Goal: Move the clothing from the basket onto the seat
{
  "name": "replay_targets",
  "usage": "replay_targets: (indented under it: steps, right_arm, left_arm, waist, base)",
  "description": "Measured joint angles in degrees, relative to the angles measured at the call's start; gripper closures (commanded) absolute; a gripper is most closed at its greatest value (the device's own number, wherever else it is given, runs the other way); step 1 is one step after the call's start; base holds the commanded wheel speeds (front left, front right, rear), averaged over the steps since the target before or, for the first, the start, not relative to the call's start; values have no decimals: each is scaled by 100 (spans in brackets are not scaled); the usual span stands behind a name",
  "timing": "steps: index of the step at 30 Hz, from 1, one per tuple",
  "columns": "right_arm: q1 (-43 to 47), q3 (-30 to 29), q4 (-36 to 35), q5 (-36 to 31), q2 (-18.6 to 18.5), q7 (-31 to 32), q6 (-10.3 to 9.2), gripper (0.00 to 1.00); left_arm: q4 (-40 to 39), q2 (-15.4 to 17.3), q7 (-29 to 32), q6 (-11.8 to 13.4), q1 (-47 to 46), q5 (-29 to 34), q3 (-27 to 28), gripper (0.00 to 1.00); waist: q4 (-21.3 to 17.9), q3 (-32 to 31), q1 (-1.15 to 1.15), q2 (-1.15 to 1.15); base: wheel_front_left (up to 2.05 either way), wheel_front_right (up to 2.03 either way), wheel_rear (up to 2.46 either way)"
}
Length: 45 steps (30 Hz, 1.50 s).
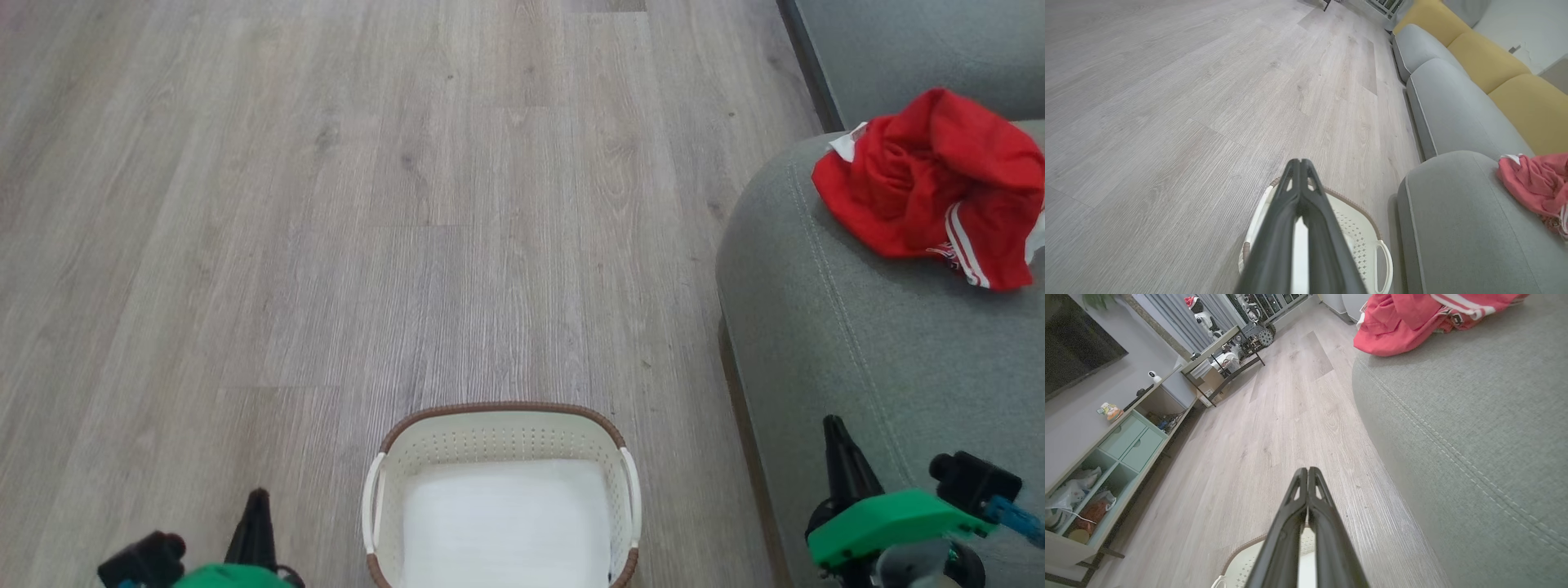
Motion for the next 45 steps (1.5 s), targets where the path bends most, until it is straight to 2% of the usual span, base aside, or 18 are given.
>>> replay_targets:
  steps: [45]
  right_arm:
    - [-130,-301,-287,2802,5,753,0,100]
  left_arm:
    - [26,-148,704,-557,-558,-2673,586,100]
  waist:
    - [-84,119,0,0]
  base:
    - [0,0,0]
